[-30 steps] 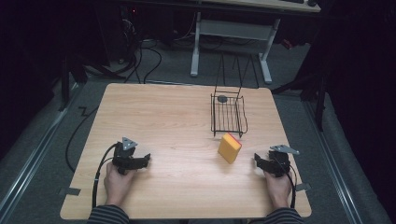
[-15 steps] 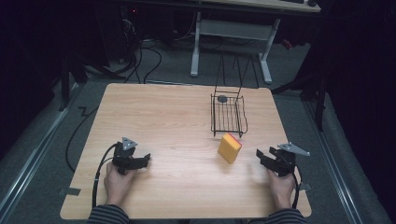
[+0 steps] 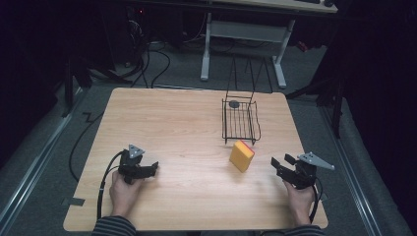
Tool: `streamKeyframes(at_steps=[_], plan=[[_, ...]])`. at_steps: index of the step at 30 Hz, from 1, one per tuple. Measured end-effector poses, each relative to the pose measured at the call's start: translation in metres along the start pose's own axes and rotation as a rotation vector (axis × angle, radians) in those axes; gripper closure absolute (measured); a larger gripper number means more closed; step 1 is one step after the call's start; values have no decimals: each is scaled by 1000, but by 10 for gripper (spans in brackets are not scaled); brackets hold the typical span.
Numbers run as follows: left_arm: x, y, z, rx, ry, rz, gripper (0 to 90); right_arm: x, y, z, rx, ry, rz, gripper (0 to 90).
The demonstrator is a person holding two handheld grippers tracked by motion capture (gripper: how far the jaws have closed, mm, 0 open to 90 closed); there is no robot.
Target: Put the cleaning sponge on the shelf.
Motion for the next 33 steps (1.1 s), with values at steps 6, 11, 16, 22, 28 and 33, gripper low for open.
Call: streamKeyframes(at_steps=[6,11,16,22,28,33], plan=[[0,0,0,0,0,0,173,-8,-1,9,-28,-18,-21,360],[0,0,0,0,0,0,173,-15,0,29,-76,-61,-35,354],[0,0,0,0,1,0,173,-17,0,46,-125,-89,-37,347],[0,0,0,0,1,0,173,-17,-2,65,-170,-119,-38,346],[0,0,0,0,1,0,173,-10,-6,76,-190,-141,-36,344],[0,0,0,0,1,0,173,-4,-7,81,-193,-147,-31,344]])
Point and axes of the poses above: each handheld gripper's, and its own axes: x roughly forward along the jaws, y roughly out of its underside, z roughly to its left, the point moved 6 cm from there along x, roughly forward along the jaws, and after that the axes turned 8 degrees about z, right-handed, at the moved point
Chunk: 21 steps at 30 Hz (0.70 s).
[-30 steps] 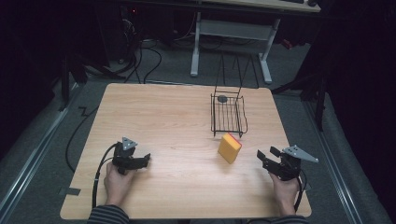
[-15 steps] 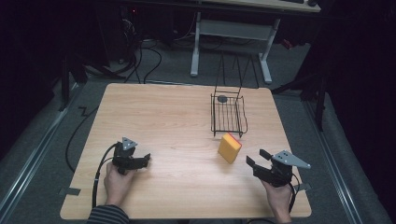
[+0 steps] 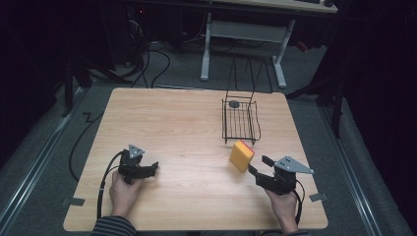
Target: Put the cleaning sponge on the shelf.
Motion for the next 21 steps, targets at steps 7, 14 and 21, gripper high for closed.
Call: streamKeyframes(at_steps=[7,14,21], plan=[[0,0,0,0,0,0,173,16,1,-1,-1,9,27,343],[0,0,0,0,0,0,173,27,1,-2,11,5,39,343],[0,0,0,0,0,0,173,40,2,-4,30,-6,54,351]])
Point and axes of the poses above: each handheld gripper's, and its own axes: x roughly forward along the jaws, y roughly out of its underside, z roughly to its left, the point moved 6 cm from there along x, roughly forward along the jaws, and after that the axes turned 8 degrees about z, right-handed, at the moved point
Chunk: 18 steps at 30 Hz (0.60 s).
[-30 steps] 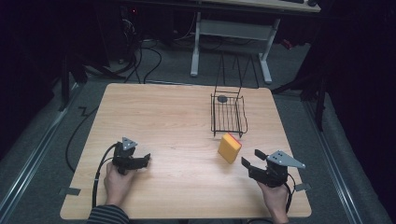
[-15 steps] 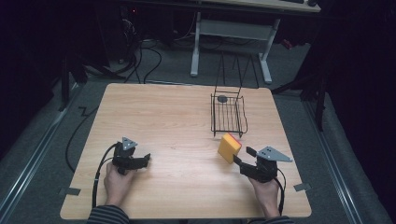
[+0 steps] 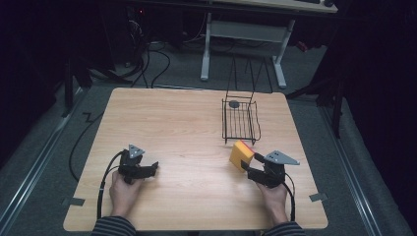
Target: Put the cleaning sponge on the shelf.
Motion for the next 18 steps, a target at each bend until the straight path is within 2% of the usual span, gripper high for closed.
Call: streamKeyframes(at_steps=[11,17,18], plan=[[0,0,0,0,0,0,173,24,4,-2,12,-4,46,365],[0,0,0,0,-1,0,173,32,6,0,16,1,62,412],[0,0,0,-2,0,-2,173,33,6,0,4,7,63,426]])
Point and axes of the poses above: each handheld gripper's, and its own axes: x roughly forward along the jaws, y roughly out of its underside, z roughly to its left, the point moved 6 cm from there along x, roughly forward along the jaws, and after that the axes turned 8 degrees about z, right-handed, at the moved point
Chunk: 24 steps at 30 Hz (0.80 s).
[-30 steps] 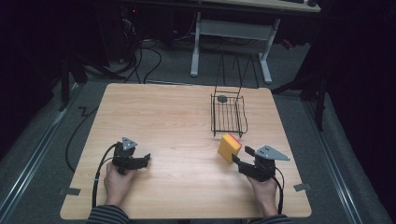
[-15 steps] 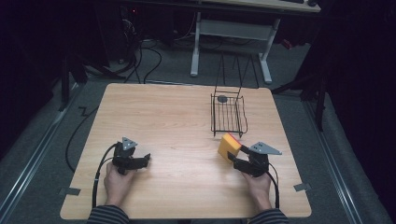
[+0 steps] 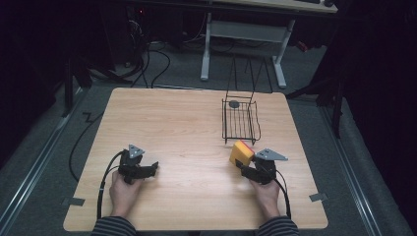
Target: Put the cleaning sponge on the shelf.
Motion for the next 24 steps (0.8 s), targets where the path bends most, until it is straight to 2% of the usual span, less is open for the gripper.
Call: streamKeyframes(at_steps=[6,13,24], plan=[[0,0,0,0,0,0,173,4,1,1,-16,10,6,477],[0,0,0,-1,0,-1,173,4,2,4,-38,22,8,591],[0,0,0,1,-1,0,173,0,1,4,-33,6,-15,607]])
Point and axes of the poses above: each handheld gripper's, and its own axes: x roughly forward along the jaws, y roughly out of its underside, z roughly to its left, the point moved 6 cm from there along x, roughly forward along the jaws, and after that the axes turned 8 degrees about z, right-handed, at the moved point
